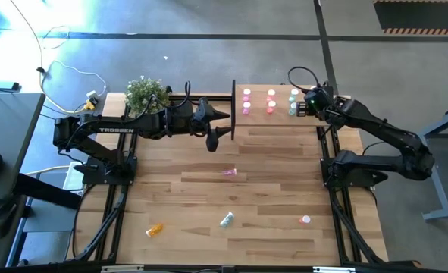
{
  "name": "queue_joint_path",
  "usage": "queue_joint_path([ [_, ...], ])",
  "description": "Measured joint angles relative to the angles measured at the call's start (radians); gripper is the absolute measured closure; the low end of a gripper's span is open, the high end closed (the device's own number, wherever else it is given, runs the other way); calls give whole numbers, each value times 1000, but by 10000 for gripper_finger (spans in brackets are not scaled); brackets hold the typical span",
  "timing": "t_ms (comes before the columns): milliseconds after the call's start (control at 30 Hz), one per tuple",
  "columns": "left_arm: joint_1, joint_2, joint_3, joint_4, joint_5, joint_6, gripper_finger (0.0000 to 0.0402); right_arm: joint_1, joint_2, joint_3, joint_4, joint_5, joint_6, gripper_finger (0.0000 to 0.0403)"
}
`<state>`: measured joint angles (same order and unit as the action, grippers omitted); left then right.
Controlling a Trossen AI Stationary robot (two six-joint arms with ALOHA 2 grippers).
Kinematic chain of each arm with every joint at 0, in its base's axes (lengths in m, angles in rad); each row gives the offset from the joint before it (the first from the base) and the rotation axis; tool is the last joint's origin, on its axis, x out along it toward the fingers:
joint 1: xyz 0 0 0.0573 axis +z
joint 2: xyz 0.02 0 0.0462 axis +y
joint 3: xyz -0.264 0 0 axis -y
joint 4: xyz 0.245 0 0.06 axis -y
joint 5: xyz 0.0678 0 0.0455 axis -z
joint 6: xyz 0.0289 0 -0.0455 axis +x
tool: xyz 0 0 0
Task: Pick and place medicine bottles onto shelf by color
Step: Put the top orange pill bottle on the shelf aligned with the other orange pill bottle
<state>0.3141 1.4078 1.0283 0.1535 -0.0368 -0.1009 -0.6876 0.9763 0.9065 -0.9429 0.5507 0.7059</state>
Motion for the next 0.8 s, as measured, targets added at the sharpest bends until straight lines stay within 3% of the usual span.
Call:
queue_joint_path([
  [300,0,0,0,0,0,0,161,0,-2,1,-1,-6,0,222],
  [800,0,0,0,-8,0,0,161,0,-51,2,13,-2,19,218],
])
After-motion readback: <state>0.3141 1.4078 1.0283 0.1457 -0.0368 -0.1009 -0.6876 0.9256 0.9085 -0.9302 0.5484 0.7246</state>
